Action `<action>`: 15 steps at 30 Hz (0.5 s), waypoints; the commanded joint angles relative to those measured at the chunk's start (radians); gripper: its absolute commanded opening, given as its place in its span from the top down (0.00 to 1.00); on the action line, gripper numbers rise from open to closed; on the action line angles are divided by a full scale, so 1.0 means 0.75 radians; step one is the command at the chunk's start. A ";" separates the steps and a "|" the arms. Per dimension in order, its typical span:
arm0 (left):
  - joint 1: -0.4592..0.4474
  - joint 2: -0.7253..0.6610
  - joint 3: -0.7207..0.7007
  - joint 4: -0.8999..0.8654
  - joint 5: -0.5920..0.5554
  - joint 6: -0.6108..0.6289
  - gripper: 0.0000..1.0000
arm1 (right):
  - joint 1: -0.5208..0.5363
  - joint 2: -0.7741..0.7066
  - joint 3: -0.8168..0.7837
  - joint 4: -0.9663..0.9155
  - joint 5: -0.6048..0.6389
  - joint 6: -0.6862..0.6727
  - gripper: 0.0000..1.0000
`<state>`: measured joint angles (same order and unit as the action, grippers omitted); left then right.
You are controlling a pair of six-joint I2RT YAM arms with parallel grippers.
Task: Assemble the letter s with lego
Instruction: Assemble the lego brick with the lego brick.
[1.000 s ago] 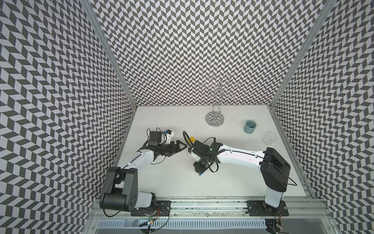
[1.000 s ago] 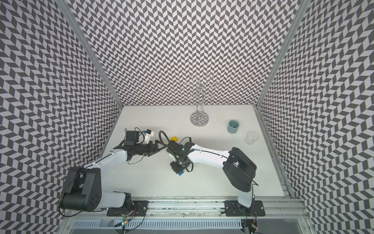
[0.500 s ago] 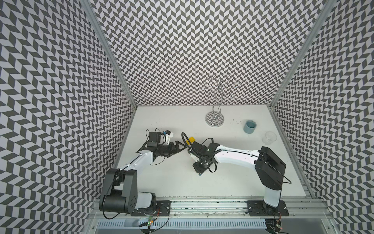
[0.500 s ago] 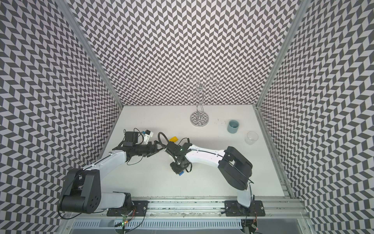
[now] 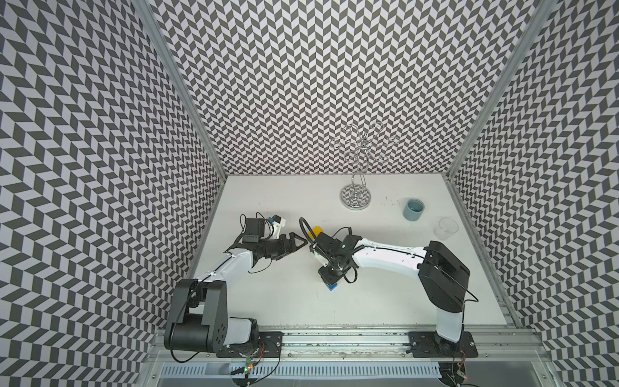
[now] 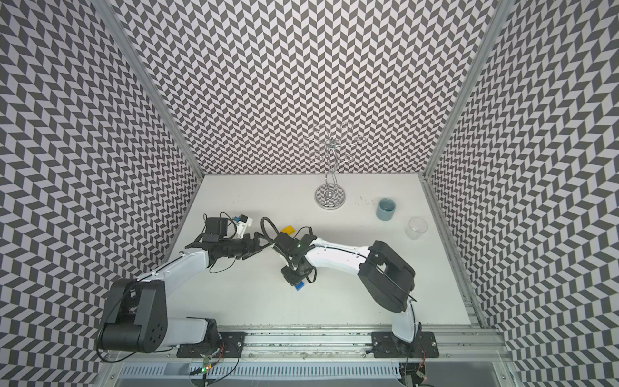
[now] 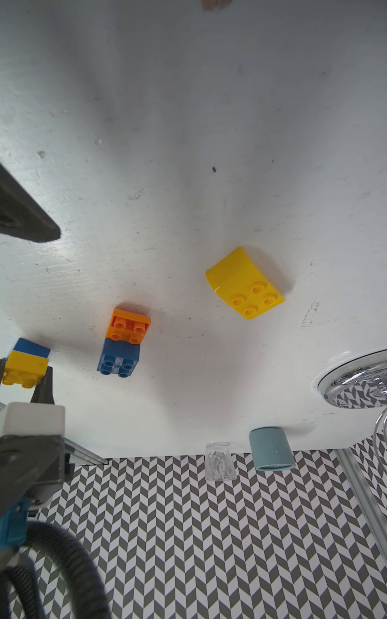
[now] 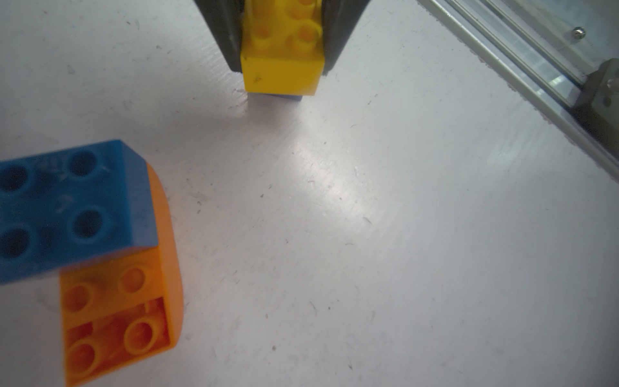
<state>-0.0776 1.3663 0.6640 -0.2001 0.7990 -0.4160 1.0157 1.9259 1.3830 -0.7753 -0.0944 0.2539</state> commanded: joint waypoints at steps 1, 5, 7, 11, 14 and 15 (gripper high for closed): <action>0.008 0.013 0.001 0.003 0.018 0.022 0.07 | -0.005 0.035 0.012 0.029 -0.003 0.004 0.82; 0.007 0.021 0.005 0.004 0.018 0.023 0.07 | -0.004 0.037 -0.009 0.049 -0.013 0.016 0.82; 0.010 0.025 0.008 0.005 0.019 0.023 0.07 | -0.005 0.040 -0.022 0.057 -0.013 0.019 0.82; 0.011 0.029 0.015 0.003 0.021 0.022 0.07 | -0.006 0.054 -0.052 0.073 -0.011 0.021 0.82; 0.010 0.033 0.016 0.006 0.022 0.022 0.07 | -0.005 0.062 -0.076 0.084 0.020 0.012 0.82; 0.011 0.032 0.015 0.009 0.024 0.023 0.07 | -0.005 0.064 -0.087 0.088 0.031 0.011 0.83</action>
<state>-0.0776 1.3823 0.6640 -0.1997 0.7998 -0.4160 1.0115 1.9278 1.3624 -0.7357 -0.1036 0.2554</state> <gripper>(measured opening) 0.926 0.322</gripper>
